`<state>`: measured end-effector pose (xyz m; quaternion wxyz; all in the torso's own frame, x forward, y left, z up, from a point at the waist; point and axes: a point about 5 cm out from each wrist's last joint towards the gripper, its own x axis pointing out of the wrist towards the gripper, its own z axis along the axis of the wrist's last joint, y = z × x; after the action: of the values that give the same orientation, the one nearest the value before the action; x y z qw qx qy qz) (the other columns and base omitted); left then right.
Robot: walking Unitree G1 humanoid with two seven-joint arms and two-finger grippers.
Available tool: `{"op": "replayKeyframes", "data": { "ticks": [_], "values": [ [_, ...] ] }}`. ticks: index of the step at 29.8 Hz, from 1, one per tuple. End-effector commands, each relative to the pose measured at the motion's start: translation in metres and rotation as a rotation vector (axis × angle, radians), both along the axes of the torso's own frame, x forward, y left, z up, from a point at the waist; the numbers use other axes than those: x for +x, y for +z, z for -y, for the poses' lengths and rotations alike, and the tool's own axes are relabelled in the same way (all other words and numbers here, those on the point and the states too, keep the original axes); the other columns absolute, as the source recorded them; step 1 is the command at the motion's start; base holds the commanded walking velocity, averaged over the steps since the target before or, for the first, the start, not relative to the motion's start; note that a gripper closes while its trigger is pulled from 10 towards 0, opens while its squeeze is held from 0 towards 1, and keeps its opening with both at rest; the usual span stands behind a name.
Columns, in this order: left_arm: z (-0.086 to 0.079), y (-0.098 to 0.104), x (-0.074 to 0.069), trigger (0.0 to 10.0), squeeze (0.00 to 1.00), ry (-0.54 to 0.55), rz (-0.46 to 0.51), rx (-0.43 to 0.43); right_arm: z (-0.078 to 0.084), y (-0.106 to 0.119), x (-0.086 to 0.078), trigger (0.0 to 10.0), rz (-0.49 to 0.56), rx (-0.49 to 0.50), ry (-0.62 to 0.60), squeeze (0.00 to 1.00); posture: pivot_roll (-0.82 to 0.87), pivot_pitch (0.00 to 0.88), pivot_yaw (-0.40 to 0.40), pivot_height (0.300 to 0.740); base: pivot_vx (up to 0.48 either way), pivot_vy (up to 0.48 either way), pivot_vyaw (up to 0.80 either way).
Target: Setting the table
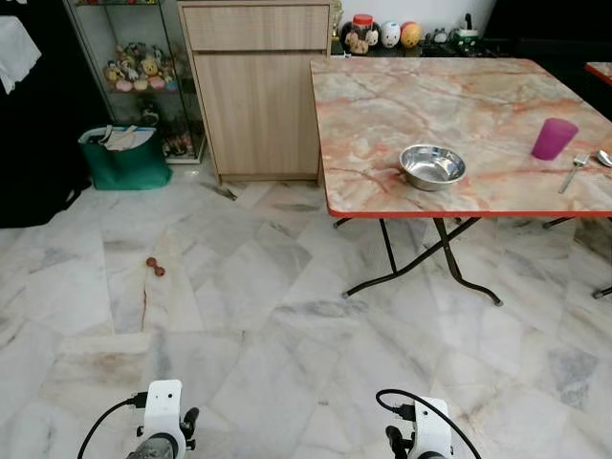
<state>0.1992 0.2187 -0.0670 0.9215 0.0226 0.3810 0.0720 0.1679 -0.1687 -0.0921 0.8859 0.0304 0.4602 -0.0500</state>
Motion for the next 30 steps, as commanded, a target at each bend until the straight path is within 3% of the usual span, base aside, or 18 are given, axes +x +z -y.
{"op": "replayKeyframes", "data": {
  "ticks": [1,24,30],
  "values": [
    [0.0009,-0.0025,-0.0035,10.0,0.0,0.004,-0.018,-0.004,-0.0001,-0.0009,-0.002,10.0,-0.007,0.0,0.004,0.0,-0.04,0.0,-0.029,0.74,0.3,0.0,0.0],
    [0.0015,-0.002,-0.0024,10.0,0.0,0.003,-0.014,-0.004,0.0008,-0.0004,-0.0011,10.0,-0.003,-0.001,0.007,0.0,-0.04,0.0,-0.033,0.74,0.297,0.0,0.0],
    [0.001,-0.0017,-0.0023,10.0,0.0,0.002,-0.013,0.001,0.0004,-0.0002,-0.0006,10.0,0.0,0.001,0.004,0.0,-0.04,0.0,-0.032,0.74,0.0,0.0,0.0]
  ]
}}
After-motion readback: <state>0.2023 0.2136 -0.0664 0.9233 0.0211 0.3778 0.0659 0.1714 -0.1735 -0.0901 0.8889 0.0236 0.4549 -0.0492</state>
